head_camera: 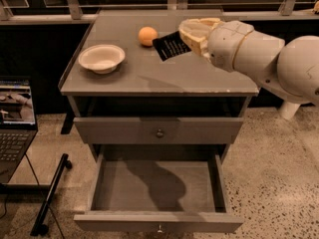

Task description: Pick rxbar chocolate from middle drawer and place on counter

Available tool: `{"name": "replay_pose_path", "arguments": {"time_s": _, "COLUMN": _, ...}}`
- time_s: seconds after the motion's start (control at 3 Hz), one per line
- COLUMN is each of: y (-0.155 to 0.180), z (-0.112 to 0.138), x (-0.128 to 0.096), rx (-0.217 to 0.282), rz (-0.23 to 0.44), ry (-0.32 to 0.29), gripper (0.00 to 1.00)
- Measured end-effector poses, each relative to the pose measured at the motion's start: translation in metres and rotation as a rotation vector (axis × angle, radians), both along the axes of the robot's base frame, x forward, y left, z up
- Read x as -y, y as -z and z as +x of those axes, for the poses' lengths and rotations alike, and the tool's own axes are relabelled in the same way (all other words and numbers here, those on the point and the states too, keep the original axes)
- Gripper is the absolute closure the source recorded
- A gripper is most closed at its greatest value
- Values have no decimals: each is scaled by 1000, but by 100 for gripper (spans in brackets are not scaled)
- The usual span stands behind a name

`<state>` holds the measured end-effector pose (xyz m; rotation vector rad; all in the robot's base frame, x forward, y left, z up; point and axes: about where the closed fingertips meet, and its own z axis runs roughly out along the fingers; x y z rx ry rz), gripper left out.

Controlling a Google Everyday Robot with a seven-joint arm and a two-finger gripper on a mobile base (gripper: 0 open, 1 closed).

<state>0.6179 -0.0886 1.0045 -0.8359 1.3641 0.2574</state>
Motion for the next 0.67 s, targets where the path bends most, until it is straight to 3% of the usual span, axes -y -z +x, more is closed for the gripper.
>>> {"name": "replay_pose_path", "arguments": {"time_s": 0.67, "y": 37, "z": 58, "x": 1, "rx": -117, "rz": 50, "ry": 4, "gripper": 100}}
